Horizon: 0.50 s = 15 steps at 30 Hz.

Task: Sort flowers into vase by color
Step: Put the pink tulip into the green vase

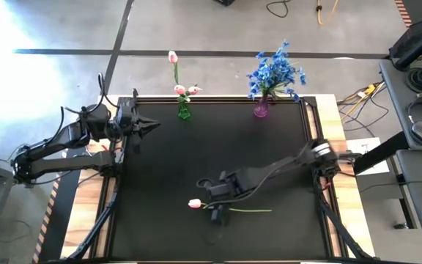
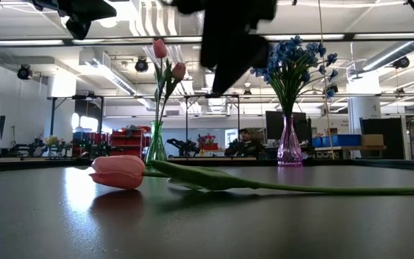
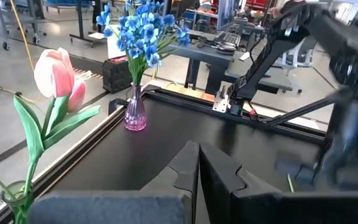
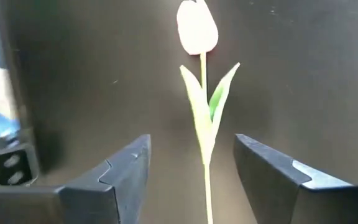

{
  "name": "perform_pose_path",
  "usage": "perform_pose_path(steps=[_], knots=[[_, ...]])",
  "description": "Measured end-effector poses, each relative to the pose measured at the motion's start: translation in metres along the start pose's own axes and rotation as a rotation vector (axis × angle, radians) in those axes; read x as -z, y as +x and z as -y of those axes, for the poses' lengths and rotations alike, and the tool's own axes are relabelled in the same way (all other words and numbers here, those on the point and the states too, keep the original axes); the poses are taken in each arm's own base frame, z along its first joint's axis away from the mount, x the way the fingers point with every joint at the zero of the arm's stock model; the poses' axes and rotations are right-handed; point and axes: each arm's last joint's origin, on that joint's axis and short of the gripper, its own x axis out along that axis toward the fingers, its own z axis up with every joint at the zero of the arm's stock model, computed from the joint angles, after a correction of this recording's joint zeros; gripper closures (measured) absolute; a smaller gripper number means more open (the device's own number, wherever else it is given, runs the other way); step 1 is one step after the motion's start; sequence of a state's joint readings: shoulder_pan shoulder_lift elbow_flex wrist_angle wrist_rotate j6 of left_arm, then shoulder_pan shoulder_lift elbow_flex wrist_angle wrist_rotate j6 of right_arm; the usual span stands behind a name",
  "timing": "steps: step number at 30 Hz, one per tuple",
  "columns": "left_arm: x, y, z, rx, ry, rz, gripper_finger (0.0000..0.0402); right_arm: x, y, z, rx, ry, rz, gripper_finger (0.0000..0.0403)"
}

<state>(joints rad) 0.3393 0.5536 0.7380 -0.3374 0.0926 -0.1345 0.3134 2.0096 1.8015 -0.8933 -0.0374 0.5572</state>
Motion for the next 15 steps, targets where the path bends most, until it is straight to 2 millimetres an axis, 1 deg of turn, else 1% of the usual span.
perform_pose_path(steps=[3,7,11,15], knots=[[-0.001,-0.005,0.001,0.002,0.000,0.019,0.0401,-0.010,0.024,-0.001,0.023,-0.055,-0.018,0.0181],[-0.002,-0.011,0.001,-0.007,-0.013,0.046,0.0401,-0.025,0.044,0.001,0.010,-0.146,-0.051,0.0191],[0.000,-0.015,0.000,-0.050,-0.050,0.037,0.0402,-0.036,0.065,0.010,0.003,-0.206,-0.074,0.0204],[0.003,-0.020,0.000,-0.057,-0.054,0.016,0.0402,-0.039,0.083,0.022,-0.006,-0.221,-0.131,0.0223]])
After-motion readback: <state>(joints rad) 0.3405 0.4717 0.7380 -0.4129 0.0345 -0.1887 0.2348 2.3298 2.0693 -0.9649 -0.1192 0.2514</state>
